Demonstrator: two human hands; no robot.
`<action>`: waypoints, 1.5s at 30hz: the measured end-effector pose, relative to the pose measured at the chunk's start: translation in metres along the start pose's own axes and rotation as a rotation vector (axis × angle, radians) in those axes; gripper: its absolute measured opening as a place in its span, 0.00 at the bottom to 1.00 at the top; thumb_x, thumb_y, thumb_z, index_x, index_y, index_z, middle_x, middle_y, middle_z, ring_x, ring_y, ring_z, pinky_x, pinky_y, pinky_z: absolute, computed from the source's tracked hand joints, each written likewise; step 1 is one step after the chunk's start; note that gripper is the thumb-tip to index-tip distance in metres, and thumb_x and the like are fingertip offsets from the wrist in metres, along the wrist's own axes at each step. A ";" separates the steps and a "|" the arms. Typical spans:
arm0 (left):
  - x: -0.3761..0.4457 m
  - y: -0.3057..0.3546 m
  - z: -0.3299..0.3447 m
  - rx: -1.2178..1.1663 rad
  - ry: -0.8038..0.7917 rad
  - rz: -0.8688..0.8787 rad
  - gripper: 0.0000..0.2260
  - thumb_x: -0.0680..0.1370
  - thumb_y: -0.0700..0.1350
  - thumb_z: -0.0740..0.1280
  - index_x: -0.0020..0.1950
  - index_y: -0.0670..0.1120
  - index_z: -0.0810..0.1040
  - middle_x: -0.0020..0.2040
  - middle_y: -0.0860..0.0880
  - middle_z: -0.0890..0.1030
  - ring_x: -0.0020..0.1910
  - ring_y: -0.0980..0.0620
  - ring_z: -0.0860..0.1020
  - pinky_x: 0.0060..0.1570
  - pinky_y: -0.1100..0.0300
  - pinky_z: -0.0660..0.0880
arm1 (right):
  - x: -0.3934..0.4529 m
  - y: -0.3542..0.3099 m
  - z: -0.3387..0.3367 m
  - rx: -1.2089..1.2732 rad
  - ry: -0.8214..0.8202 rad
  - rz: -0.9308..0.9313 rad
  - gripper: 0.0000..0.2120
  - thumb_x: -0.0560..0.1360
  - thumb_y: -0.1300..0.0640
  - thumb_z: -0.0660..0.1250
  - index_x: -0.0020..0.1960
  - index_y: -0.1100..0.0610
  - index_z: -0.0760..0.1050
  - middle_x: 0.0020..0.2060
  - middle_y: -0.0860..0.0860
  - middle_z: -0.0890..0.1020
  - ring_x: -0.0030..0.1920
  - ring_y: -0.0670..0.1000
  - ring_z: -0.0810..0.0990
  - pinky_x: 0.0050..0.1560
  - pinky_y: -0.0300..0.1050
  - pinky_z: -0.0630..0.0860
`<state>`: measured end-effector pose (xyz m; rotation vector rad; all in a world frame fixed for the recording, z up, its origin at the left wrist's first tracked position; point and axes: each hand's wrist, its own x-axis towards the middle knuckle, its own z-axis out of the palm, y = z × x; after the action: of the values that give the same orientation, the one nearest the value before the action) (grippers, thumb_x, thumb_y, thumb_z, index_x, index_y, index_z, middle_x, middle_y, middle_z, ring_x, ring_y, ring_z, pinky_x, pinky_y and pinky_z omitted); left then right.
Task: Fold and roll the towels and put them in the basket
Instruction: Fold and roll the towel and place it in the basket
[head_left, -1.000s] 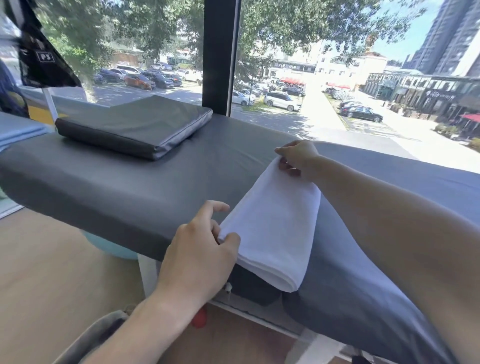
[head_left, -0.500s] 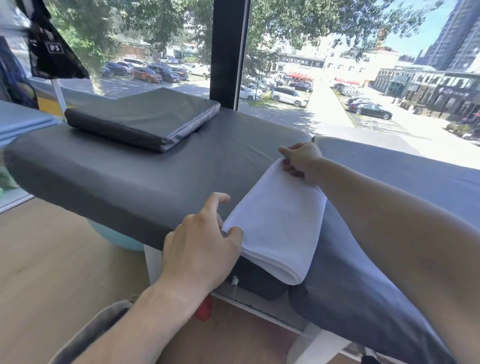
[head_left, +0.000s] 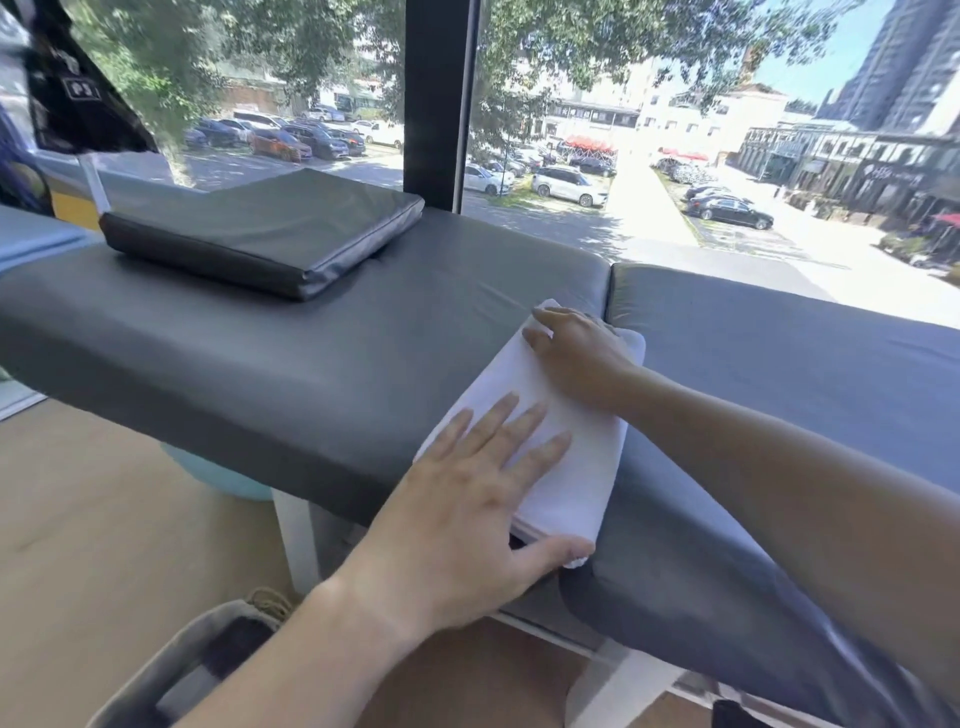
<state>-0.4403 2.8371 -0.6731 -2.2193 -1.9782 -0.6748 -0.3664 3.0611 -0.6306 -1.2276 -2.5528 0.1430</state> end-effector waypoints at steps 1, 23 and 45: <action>-0.001 -0.002 0.003 0.029 -0.034 -0.035 0.37 0.75 0.74 0.52 0.81 0.60 0.57 0.83 0.57 0.51 0.81 0.59 0.42 0.78 0.54 0.41 | 0.001 0.003 -0.001 -0.010 -0.065 0.006 0.17 0.85 0.47 0.51 0.61 0.55 0.74 0.68 0.54 0.75 0.71 0.57 0.70 0.64 0.51 0.64; 0.000 -0.014 0.025 0.240 0.018 0.030 0.36 0.75 0.70 0.53 0.77 0.52 0.69 0.76 0.48 0.71 0.75 0.46 0.69 0.70 0.44 0.63 | 0.024 0.048 -0.022 0.056 0.118 0.018 0.22 0.85 0.48 0.56 0.77 0.51 0.68 0.77 0.51 0.67 0.78 0.53 0.61 0.75 0.49 0.59; -0.001 0.001 -0.057 -0.404 -0.069 -0.051 0.23 0.68 0.73 0.68 0.47 0.55 0.80 0.40 0.55 0.80 0.43 0.52 0.78 0.48 0.57 0.75 | -0.177 0.016 -0.047 0.694 -0.153 -0.236 0.11 0.81 0.45 0.65 0.52 0.52 0.80 0.44 0.51 0.83 0.46 0.54 0.79 0.50 0.54 0.75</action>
<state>-0.4546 2.8160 -0.6217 -2.4402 -2.0911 -1.1064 -0.2356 2.9324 -0.6299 -0.6633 -2.4034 0.9991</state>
